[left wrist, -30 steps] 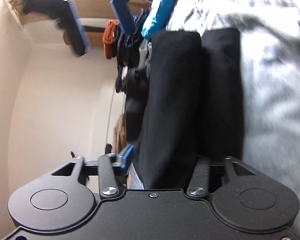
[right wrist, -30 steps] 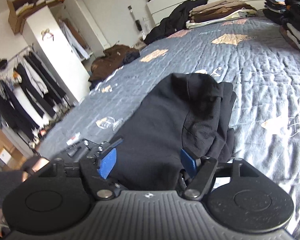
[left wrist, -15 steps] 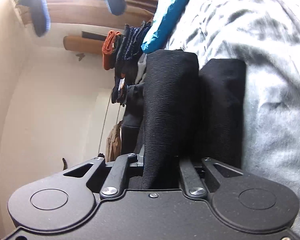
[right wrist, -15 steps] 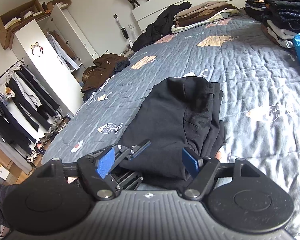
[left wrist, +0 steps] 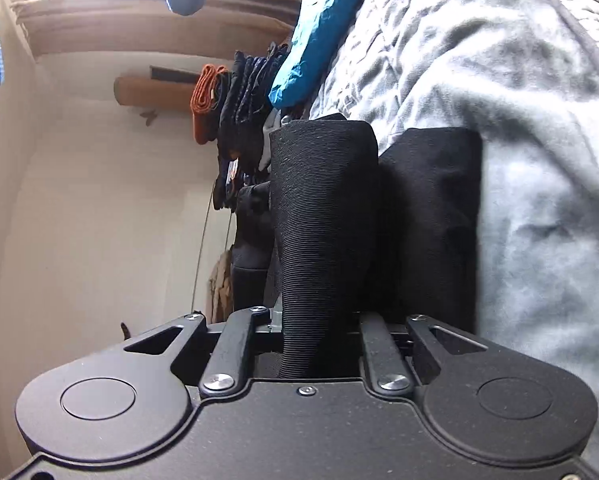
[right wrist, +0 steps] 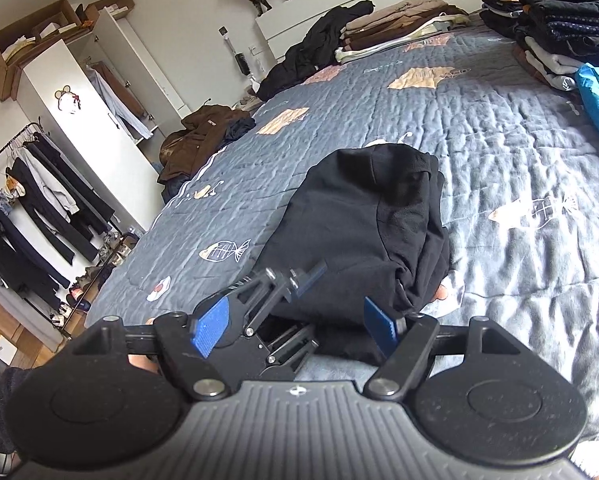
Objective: Fold clothes
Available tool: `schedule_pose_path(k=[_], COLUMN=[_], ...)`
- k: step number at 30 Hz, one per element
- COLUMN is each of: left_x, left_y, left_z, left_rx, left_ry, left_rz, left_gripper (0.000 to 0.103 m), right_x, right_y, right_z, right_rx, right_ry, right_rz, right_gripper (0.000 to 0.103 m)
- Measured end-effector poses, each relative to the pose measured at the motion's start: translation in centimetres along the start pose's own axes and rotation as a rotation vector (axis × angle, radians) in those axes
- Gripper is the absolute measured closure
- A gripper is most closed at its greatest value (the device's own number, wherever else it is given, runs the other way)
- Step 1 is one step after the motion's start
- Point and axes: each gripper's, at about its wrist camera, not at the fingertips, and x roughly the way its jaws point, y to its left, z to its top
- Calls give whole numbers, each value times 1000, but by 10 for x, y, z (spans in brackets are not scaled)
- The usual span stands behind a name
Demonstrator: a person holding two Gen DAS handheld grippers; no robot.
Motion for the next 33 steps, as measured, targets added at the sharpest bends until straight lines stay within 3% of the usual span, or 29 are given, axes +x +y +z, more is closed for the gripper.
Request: schedule_pose_path(k=[3, 5, 6, 7, 13, 15, 16, 20, 25, 33], left_x=[-14, -18, -25, -30, -13, -4, -5, -18, -26, -18], left_y=[-10, -15, -15, -14, -16, -19, -22, -25, -30, -25], left_z=[-4, 3, 6, 10, 36, 40, 39, 32, 28, 26], left_rx=[38, 75, 77, 75, 61, 44, 27, -49, -68, -114], left_ry=[16, -17, -49, -76, -68, -61, -60, -65, -73, -79], left_rz=[20, 60, 79, 90, 49, 6, -22, -54, -63, -77], left_gripper=[72, 14, 7, 7, 20, 50, 82, 87, 87, 86], right_x=[0, 0, -1, -1, -3, -5, -6, -10, -3, 71], right_y=[0, 1, 1, 2, 3, 2, 2, -1, -7, -18], right_z=[-3, -5, -6, -6, -4, -4, -4, -4, 9, 82], right_rx=[-1, -1, 0, 1, 2, 6, 9, 20, 31, 20], right_ry=[17, 22, 24, 25, 20, 16, 13, 3, 1, 35], right_rz=[-7, -9, -8, -8, 5, 8, 8, 10, 3, 4], right_gripper=[29, 29, 29, 29, 29, 29, 29, 29, 28, 28])
